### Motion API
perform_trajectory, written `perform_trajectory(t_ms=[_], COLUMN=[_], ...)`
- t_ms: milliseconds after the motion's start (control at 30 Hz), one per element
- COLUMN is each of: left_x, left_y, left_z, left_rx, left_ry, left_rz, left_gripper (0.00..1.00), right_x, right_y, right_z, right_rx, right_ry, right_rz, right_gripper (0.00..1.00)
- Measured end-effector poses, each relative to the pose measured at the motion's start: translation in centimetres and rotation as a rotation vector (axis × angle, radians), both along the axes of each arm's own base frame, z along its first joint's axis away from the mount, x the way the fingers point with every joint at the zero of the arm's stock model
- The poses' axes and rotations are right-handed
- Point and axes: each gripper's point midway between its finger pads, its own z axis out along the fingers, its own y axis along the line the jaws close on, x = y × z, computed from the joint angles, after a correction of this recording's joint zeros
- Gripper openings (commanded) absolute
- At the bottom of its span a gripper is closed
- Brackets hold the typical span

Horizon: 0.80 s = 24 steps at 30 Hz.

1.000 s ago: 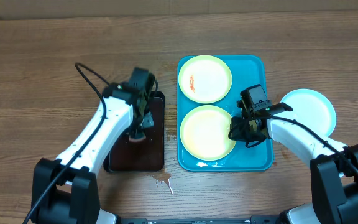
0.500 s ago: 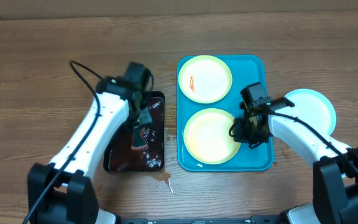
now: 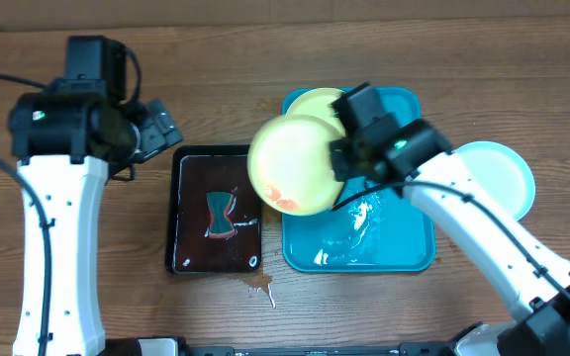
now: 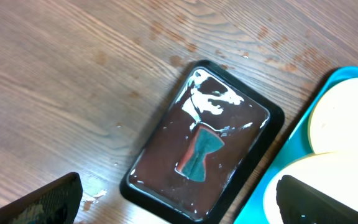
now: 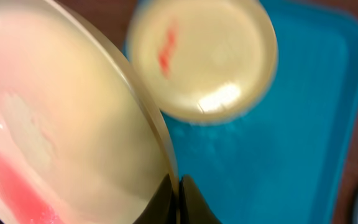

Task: Clean dirty plates on tray and stack at the side
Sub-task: 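Lift the lower yellow plate with the right gripper and tilt it over the black tray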

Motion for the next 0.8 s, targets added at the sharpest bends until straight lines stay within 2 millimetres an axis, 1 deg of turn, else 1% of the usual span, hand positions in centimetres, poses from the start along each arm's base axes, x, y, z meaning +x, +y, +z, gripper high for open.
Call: perform_trajectory(t_ms=[33, 67, 167, 233, 300, 400, 467, 567, 667, 800], left_x=[-0.3, -0.6, -1.3, -1.7, -1.9, -1.9, -1.9, -1.9, -1.9, -1.9], left_y=[0.3, 0.6, 0.9, 0.8, 0.8, 0.8, 0.8, 0.8, 0.8, 0.8], left_z=[0.2, 0.2, -0.1, -0.2, -0.3, -0.3, -0.3, -0.3, -0.3, -0.3], left_rx=[0.0, 0.001, 0.002, 0.002, 0.002, 0.004, 0.005, 0.008, 0.009, 0.009], left_ry=[0.001, 0.008, 0.041, 0.058, 0.067, 0.068, 0.068, 0.069, 0.069, 0.069], left_rz=[0.01, 0.016, 0.025, 0.024, 0.023, 0.018, 0.013, 0.006, 0.003, 0.003], left_gripper=[1.0, 1.0, 1.0, 1.0, 1.0, 1.0, 1.0, 1.0, 1.0, 1.0], right_x=[0.1, 0.1, -0.7, -1.2, -1.7, -1.8, -1.8, -1.7, -1.9, -2.9], right_y=[1.8, 2.8, 6.8, 8.8, 10.3, 11.2, 11.4, 11.3, 11.2, 11.4], right_z=[0.8, 1.1, 2.7, 3.4, 3.3, 1.8, 0.4, -0.6, 0.1, 1.6], right_rx=[0.012, 0.015, 0.028, 0.024, -0.003, -0.081, -0.148, -0.223, -0.278, -0.346], right_ry=[-0.054, -0.083, -0.201, -0.262, -0.308, -0.339, -0.347, -0.372, -0.433, -0.533], right_rz=[0.035, 0.052, 0.121, 0.146, 0.158, 0.155, 0.151, 0.138, 0.118, 0.096], right_gripper=[0.04, 0.04, 0.04, 0.04, 0.04, 0.04, 0.04, 0.04, 0.04, 0.04])
